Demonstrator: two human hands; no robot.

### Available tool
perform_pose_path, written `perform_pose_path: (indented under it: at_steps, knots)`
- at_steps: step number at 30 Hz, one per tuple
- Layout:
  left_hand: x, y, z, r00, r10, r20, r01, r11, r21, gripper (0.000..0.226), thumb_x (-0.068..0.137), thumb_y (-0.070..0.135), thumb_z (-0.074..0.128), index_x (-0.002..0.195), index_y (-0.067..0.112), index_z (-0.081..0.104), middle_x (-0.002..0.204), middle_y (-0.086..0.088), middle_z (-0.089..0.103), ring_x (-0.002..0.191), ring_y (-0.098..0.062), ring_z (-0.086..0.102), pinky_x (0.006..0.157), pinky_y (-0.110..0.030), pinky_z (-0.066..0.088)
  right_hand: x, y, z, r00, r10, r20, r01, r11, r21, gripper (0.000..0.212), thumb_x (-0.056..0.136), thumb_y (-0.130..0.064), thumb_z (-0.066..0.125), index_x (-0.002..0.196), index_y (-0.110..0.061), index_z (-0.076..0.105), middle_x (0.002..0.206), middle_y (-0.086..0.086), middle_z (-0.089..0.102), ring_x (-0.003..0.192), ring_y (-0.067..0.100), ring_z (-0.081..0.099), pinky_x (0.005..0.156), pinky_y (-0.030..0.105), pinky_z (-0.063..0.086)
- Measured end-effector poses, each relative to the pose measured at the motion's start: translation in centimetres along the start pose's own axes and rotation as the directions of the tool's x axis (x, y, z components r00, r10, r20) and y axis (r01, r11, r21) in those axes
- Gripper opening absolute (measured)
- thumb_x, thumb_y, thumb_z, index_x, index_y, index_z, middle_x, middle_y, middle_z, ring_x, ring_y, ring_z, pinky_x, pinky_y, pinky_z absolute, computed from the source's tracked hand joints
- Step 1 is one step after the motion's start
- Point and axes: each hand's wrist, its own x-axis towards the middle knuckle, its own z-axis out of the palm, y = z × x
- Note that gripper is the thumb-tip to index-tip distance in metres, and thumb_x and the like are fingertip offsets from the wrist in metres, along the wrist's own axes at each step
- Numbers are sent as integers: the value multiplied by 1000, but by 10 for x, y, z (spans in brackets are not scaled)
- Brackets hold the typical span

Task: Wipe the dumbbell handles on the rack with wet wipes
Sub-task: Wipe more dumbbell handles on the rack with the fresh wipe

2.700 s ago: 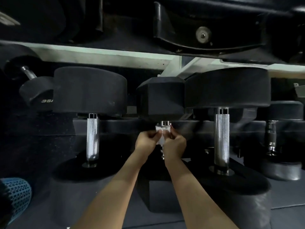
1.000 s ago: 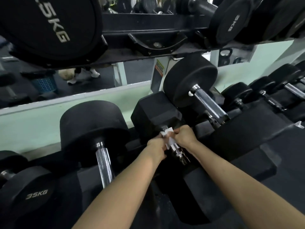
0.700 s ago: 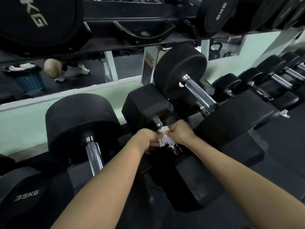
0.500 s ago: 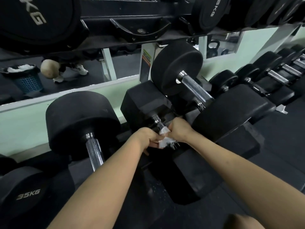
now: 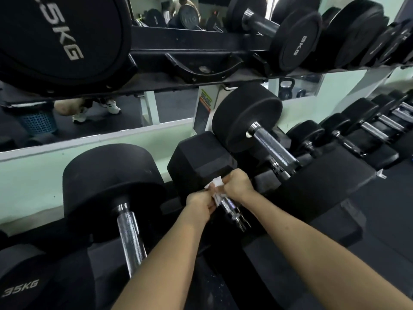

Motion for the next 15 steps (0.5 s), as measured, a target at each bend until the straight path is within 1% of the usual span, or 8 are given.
perform_pose_path:
  at_steps: [3, 5, 6, 8, 10, 11, 13, 15]
  knots:
    - [-3, 1, -2, 999, -37, 25, 33, 990, 137, 26, 92, 27, 57, 72, 11, 51, 37, 4, 57, 53, -10, 55, 54, -21, 46, -5, 0, -6, 998, -31, 54, 41, 980, -194, 40, 79, -34, 71, 60, -1, 59, 60, 6, 50, 65, 15, 51, 49, 25, 35]
    - [-5, 1, -4, 995, -84, 55, 69, 969, 239, 23, 91, 25, 59, 75, 10, 52, 57, 0, 62, 62, -12, 54, 63, -25, 46, -9, -1, -9, 996, -19, 88, 48, 939, -339, 47, 80, -35, 70, 52, -8, 43, 56, 4, 45, 66, 18, 49, 57, 24, 35]
    - [-6, 2, -5, 992, -106, 69, 81, 952, 294, 22, 90, 24, 60, 76, 9, 53, 66, -1, 61, 63, -13, 54, 66, -26, 47, -12, -1, -11, 993, -1, 118, 46, 922, -385, 45, 79, -33, 71, 53, -11, 42, 59, 4, 48, 68, 19, 51, 60, 24, 36]
    - [-7, 3, -6, 987, -133, 86, 89, 917, 389, 22, 88, 22, 63, 74, 8, 52, 72, -3, 58, 65, -14, 55, 72, -28, 48, -19, -1, -17, 977, 52, 205, 48, 889, -456, 28, 76, -30, 75, 71, -9, 58, 81, 6, 62, 81, 21, 60, 68, 25, 42]
    - [-7, 3, -7, 978, -177, 108, 101, 861, 498, 21, 85, 18, 67, 75, 7, 52, 75, -3, 59, 70, -16, 57, 85, -31, 47, -27, 1, -21, 959, 87, 270, 86, 817, -570, 40, 76, -33, 76, 103, -5, 65, 106, 8, 67, 99, 23, 63, 78, 27, 45]
    - [-8, 2, -7, 971, -204, 121, 109, 838, 535, 19, 84, 16, 68, 75, 7, 54, 76, -4, 60, 72, -16, 58, 88, -31, 47, -33, 1, -23, 950, 109, 294, 107, 768, -632, 45, 77, -34, 75, 109, -4, 63, 111, 9, 67, 103, 24, 63, 78, 27, 45]
    - [-9, -1, -7, 957, -254, 143, 123, 797, 591, 16, 83, 13, 69, 77, 6, 56, 79, -4, 62, 72, -16, 59, 89, -31, 47, -40, 2, -23, 947, 132, 293, 103, 737, -668, 46, 78, -32, 75, 110, -1, 63, 112, 11, 66, 105, 24, 63, 73, 25, 43]
    - [-12, -4, -7, 954, -254, 156, 114, 793, 598, 14, 83, 13, 69, 80, 6, 57, 80, -4, 63, 75, -16, 60, 88, -32, 47, -43, 1, -23, 948, 140, 284, 84, 753, -652, 48, 78, -31, 76, 112, 0, 62, 107, 12, 65, 106, 24, 62, 73, 25, 43]
